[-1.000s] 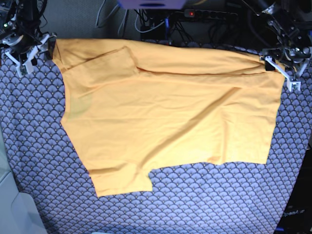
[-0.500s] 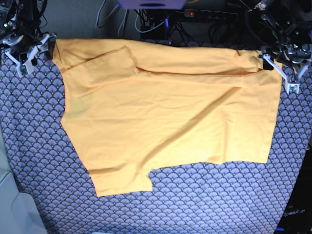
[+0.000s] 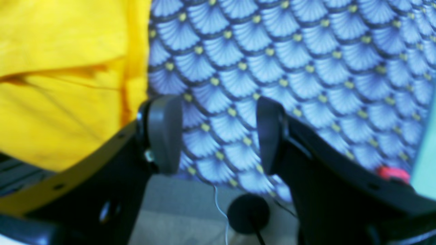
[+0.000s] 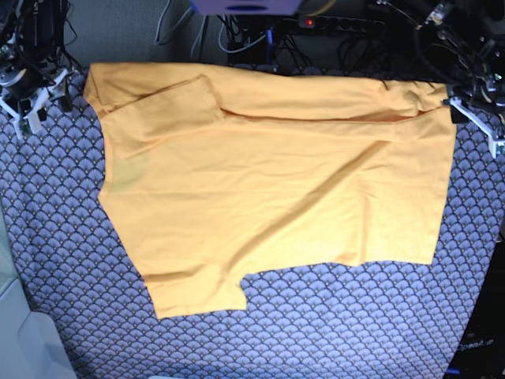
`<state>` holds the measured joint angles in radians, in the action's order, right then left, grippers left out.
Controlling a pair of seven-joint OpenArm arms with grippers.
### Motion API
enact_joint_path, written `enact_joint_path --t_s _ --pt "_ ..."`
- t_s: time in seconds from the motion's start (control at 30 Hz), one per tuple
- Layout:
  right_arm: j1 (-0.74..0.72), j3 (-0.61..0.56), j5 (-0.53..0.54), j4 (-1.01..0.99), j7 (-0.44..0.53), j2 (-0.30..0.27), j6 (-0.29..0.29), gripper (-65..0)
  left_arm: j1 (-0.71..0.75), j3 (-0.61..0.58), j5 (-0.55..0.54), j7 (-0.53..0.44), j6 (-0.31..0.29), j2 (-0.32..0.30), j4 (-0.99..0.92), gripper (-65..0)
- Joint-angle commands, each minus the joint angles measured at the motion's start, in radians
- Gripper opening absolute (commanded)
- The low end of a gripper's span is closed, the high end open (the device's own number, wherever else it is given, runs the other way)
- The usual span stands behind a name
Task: Fold the T-shirt properly
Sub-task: 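Open both grippers and release the shirt edge, then move both grippers down along the shirt's sides toward the hem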
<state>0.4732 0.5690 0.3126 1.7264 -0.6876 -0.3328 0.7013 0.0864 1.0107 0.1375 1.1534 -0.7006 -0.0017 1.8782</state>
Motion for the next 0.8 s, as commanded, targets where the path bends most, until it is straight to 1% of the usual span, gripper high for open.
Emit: enact_joint_path --t_s 0.0,0.03,0.1,0.23,0.43,0.47,0.53,0.67,0.77 --pt "-0.008 0.019 0.007 0.016 0.012 -0.019 -0.003 -29.7 -0.006 0.004 0.0 -0.01 0.002 -0.017 0.014 -16.3" --pt "-0.026 0.029 0.006 0.016 0.012 -0.022 -0.003 -29.7 -0.006 0.004 -0.002 -0.01 0.002 -0.017 0.013 -16.3" --pt "-0.038 0.042 0.006 0.01 0.012 -0.05 -0.003 -29.6 -0.006 0.004 -0.002 -0.01 0.002 -0.013 0.022 -16.3" --pt "-0.046 0.039 0.007 0.01 0.018 -0.081 -0.003 -29.6 -0.012 0.004 -0.002 -0.01 0.002 -0.01 0.022 -16.3" --pt "-0.124 0.033 0.006 0.008 0.01 -0.088 -0.003 -29.6 -0.047 0.004 0.004 -0.01 0.002 -0.013 0.013 -16.4" --pt "-0.135 0.033 0.006 0.008 0.009 -0.088 -0.003 -29.6 -0.066 0.004 0.004 -0.01 0.002 -0.019 0.011 -16.4" --pt "-0.169 0.033 0.006 0.008 -0.024 -0.088 -0.003 -29.6 -0.121 0.003 0.006 -0.01 0.002 -0.022 -0.009 -16.4" --pt "-0.227 0.033 0.006 0.008 -0.126 -0.088 -0.003 -29.6 -0.253 -0.026 0.006 -0.01 0.002 -0.077 -0.099 -16.4" --pt "-0.25 0.033 0.006 0.008 -0.139 -0.088 -0.003 -29.5 -0.35 -0.065 0.006 -0.016 0.002 -0.116 -0.188 -16.4"
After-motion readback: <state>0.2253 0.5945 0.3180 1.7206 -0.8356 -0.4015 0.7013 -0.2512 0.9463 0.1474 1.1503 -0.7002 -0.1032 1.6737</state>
